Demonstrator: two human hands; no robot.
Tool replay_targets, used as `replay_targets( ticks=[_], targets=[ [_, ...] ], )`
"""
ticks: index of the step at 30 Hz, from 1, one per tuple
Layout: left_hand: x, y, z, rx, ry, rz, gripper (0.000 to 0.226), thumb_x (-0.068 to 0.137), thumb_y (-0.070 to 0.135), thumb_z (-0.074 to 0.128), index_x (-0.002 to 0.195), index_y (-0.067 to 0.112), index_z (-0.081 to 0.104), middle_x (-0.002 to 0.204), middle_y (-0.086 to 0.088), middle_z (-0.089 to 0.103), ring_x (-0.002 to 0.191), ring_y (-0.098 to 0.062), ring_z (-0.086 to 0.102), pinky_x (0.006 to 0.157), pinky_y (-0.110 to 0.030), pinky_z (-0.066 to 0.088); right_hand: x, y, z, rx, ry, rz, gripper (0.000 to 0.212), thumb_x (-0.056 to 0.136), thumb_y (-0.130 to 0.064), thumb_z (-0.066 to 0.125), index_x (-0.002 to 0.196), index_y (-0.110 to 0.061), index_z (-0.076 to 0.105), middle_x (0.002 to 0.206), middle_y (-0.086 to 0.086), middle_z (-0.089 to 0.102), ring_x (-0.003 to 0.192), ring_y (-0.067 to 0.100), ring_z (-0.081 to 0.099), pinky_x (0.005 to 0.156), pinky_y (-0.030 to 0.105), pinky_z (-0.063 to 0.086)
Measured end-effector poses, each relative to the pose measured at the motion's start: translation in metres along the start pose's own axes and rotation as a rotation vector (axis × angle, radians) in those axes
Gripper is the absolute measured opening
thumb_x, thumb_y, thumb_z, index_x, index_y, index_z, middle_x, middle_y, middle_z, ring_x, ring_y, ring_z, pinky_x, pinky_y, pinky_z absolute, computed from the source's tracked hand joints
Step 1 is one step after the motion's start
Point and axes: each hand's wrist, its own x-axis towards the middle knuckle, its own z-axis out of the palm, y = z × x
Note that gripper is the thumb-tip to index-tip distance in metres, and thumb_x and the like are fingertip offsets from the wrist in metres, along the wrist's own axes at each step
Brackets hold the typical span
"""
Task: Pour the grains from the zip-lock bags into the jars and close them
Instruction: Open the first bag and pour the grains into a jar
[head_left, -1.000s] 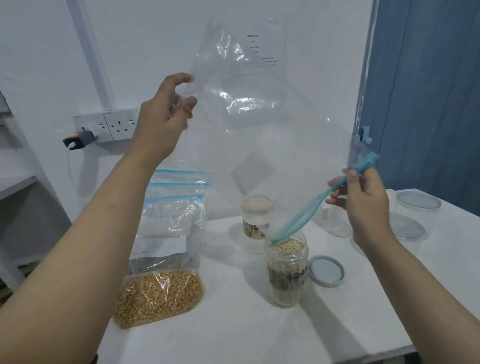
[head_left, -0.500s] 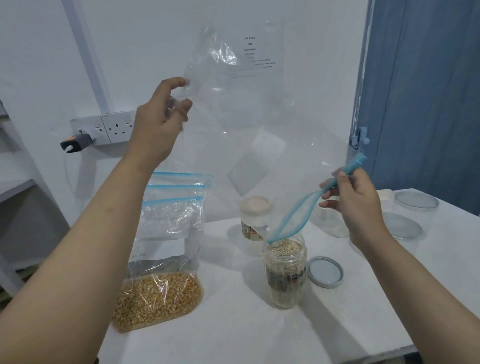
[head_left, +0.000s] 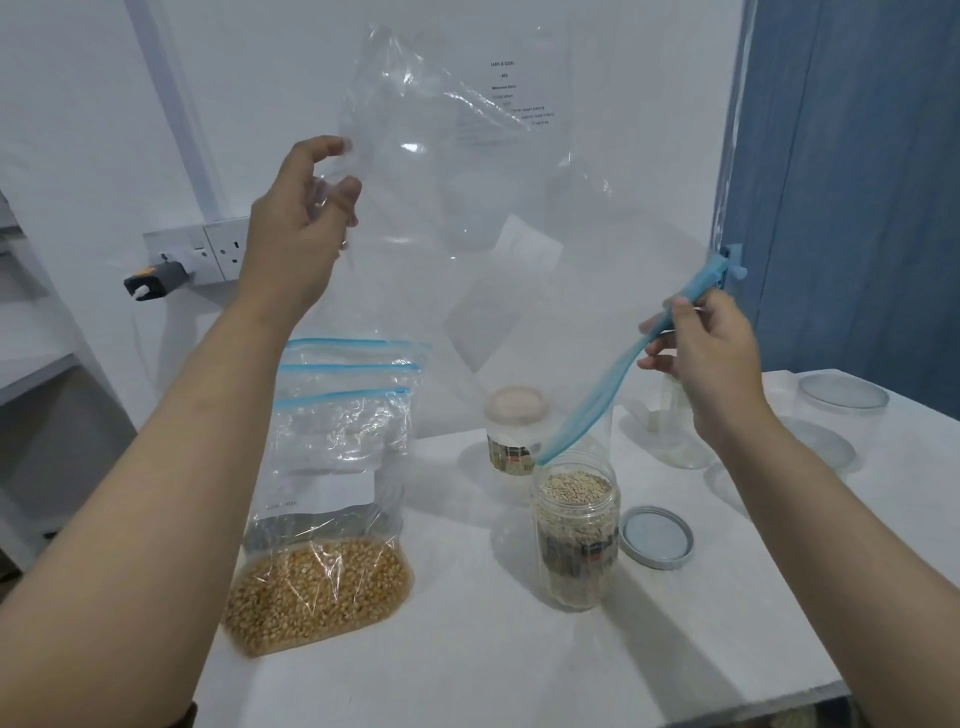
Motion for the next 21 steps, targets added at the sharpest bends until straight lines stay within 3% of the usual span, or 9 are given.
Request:
replay_targets(
  ticks=[21],
  targets=[
    [-0.007, -0.014, 0.002, -0.023, -0.001, -0.031, 0.028, 0.101, 0.029, 0.052, 0.129, 0.027, 0.053, 0.079, -0.001, 0.054, 0.061, -0.003, 0.052, 0.061, -0.022, 0.047, 0.002, 0.016, 0.002, 0.002, 0.067, -0.008, 0.013, 0.104, -0.021, 0.046, 0.093, -0.018, 0.054, 0.086, 0.005, 0.068, 0.067, 0.016, 0.054, 0.061, 0.028, 0.055]
  ],
)
